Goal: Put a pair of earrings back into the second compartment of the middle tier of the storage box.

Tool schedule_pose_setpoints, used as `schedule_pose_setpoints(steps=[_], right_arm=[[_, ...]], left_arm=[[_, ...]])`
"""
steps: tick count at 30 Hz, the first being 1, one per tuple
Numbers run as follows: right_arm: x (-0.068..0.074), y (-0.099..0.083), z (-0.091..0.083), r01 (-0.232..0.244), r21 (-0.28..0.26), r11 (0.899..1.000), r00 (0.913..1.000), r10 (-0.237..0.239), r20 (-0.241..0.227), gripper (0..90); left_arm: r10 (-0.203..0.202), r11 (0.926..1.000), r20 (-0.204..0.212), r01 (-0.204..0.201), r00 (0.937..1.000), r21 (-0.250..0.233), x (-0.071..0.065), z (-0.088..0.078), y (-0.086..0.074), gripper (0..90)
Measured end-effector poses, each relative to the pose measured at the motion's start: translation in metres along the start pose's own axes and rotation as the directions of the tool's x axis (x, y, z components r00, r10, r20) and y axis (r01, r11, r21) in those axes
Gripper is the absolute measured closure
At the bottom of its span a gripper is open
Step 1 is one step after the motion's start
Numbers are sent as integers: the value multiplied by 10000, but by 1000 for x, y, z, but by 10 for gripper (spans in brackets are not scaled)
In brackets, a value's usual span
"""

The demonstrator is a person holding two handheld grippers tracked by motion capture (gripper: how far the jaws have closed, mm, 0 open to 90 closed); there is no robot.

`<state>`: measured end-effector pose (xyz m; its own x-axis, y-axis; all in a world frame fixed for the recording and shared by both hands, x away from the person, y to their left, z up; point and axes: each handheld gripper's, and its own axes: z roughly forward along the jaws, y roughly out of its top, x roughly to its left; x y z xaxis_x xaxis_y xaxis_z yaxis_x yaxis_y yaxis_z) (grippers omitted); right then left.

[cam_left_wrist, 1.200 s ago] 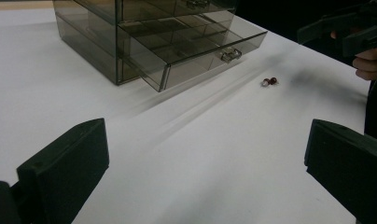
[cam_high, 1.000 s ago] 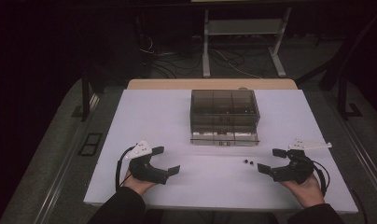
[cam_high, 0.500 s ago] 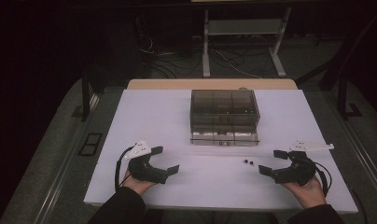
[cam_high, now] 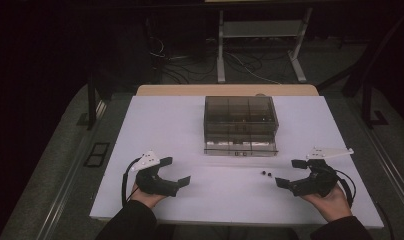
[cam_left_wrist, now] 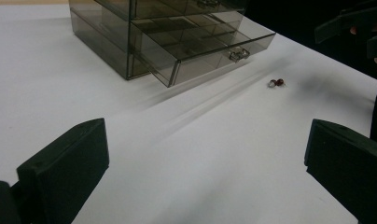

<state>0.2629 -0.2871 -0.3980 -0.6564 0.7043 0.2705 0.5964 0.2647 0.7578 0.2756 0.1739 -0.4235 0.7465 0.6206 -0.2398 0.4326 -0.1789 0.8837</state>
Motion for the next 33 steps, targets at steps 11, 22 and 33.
schedule_pose_setpoints(steps=[11,22,33], right_arm=[[-3,18,10,282,419,9987,9994,-274,-198,3],[-9,24,29,332,1009,9943,9991,-304,-291,3],[-14,24,42,468,1438,9885,9981,-405,-468,3]], left_arm=[[-81,10000,-5,81,10000,2,1,0,0,0],[-61,10000,29,61,10000,1,1,1,0,0],[-37,10000,75,37,10000,63,0,2,0,0]])
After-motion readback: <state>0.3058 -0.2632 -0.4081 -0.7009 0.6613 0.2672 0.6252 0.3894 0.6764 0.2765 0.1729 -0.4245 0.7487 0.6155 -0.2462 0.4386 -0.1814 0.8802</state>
